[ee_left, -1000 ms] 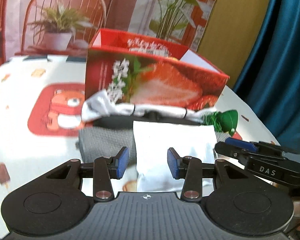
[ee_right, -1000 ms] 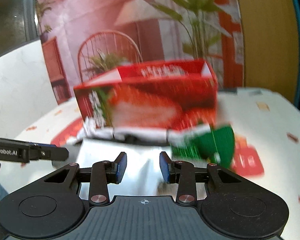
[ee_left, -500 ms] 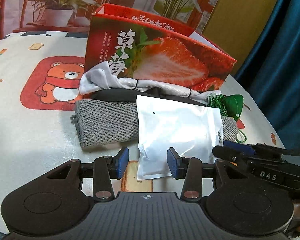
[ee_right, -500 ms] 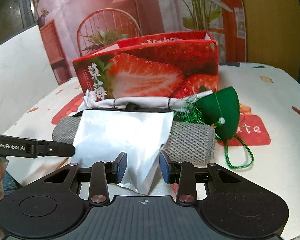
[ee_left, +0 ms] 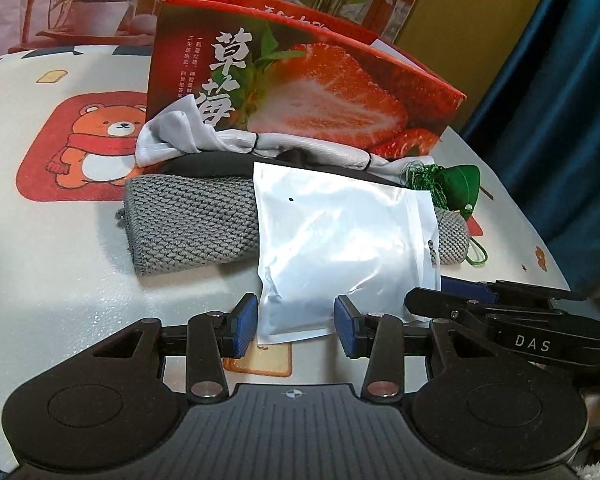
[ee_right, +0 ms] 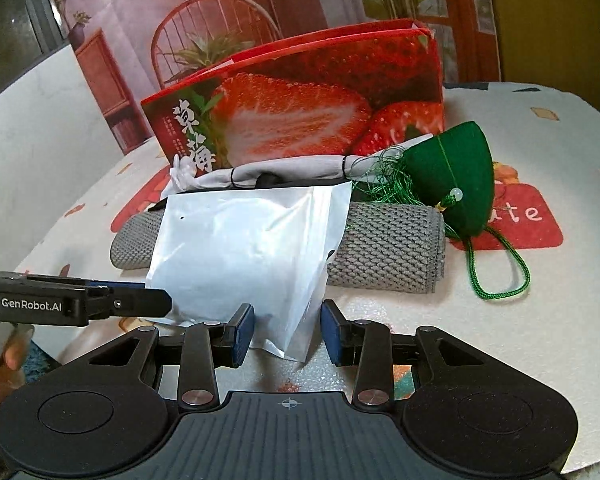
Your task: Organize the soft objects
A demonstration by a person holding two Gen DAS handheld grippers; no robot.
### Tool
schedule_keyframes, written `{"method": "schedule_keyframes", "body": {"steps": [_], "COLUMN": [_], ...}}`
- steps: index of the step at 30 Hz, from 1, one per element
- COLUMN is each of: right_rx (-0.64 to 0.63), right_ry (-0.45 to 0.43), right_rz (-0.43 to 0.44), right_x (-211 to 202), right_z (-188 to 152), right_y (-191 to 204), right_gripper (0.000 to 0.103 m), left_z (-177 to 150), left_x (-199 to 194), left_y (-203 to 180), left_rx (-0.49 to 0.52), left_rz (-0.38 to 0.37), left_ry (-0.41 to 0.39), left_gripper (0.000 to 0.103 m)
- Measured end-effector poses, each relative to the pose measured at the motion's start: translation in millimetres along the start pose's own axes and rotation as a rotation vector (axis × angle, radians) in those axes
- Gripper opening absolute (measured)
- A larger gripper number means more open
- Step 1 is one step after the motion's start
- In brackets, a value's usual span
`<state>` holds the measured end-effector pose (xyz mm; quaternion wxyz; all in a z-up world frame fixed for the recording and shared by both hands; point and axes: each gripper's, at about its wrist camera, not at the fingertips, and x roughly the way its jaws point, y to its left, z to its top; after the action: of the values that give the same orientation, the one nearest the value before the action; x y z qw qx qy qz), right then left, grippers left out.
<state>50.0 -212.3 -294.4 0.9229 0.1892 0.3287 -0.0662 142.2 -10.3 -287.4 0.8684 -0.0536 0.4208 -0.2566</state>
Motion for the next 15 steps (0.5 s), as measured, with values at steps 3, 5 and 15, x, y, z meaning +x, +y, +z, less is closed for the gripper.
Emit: {"method": "schedule_keyframes", "body": {"steps": [3,5,15], "right_rx": [0.003,0.009,0.039], "right_ry": [-0.002,-0.003,-0.01], "right_rz": [0.005,0.009,0.009], "right_x": [0.4,0.9,0.1], "right_z": [0.2,0.7,2.4], "right_y": [-0.7,-1.7,-5.9], "right_gripper": [0.035,0.034,0.024], "left_z": [0.5,0.9,0.6], "left_x": [1.4,2.4,2.5], "left_y": [0.0,-1.3,-1.4], "left_rx": [0.0,0.002,0.008], "left_rz": [-0.008,-0.01,-0.018], "left_ry": [-0.001,-0.001,-0.002], "left_gripper": [0.045,0.045,0.045]}}
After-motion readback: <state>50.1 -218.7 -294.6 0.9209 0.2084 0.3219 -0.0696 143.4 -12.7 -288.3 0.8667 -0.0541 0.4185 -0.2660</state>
